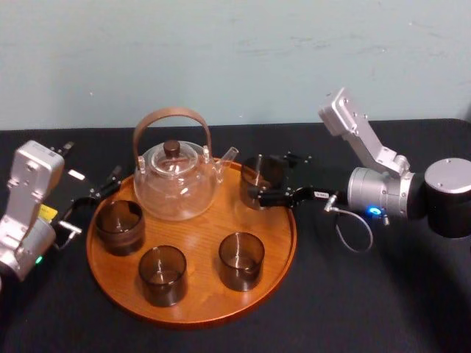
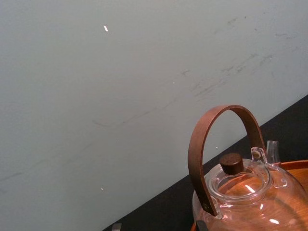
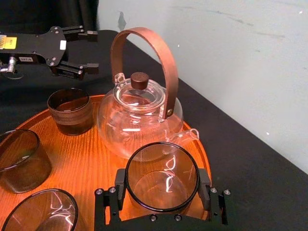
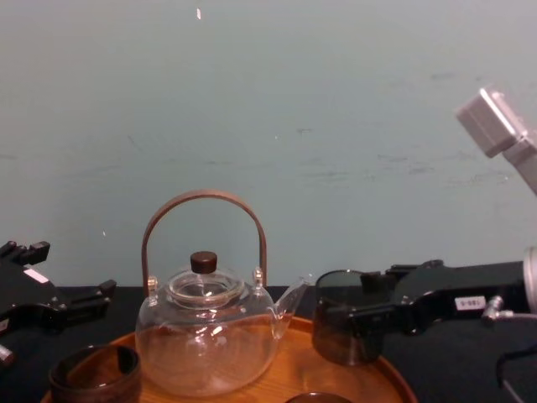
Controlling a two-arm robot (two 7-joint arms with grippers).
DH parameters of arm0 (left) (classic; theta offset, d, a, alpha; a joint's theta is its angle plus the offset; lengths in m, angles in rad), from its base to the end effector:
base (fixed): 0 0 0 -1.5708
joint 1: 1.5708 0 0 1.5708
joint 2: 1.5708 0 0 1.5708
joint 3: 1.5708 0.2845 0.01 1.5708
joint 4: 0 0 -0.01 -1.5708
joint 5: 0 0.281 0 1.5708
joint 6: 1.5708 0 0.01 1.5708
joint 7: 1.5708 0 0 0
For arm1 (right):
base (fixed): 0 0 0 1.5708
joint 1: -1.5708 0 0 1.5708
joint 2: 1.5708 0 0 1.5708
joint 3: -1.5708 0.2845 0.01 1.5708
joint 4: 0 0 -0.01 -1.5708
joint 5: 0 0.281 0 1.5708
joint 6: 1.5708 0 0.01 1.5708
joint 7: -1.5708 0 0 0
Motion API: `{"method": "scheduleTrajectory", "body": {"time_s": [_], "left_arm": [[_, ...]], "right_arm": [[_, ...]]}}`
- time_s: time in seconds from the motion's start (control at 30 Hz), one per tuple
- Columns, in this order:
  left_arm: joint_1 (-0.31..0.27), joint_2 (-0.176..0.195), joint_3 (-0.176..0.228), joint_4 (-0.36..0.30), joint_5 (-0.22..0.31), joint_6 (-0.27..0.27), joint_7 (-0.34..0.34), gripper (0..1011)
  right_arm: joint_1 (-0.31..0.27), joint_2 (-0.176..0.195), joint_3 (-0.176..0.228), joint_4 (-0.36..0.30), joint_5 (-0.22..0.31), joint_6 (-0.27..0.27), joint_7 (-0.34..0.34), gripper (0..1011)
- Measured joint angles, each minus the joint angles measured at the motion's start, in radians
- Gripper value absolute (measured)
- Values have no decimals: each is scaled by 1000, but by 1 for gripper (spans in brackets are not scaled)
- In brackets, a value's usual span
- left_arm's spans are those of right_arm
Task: Pick up the glass from the table and place it on the tray.
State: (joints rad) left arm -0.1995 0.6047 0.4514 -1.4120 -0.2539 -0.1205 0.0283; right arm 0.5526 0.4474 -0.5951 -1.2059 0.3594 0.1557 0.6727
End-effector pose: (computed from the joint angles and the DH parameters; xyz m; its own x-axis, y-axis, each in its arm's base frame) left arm 0.3309 0.0869 -0.2925 0.2923 0.8803 0.3738 -0.9553 0.2873 0.0703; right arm 0.4197 -0.0319 -0.2431 0.8374 -0.5393 0.0892 0.5348 0.7746 -0.3376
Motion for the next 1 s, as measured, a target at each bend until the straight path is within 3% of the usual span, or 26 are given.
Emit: {"method": "scheduleTrajectory", "body": {"time_s": [1.0], "left_arm": [[0, 0, 0, 0, 0, 0, 0, 1001]], "right_arm": [[14, -34, -36, 72, -2, -2, 16, 899]]}}
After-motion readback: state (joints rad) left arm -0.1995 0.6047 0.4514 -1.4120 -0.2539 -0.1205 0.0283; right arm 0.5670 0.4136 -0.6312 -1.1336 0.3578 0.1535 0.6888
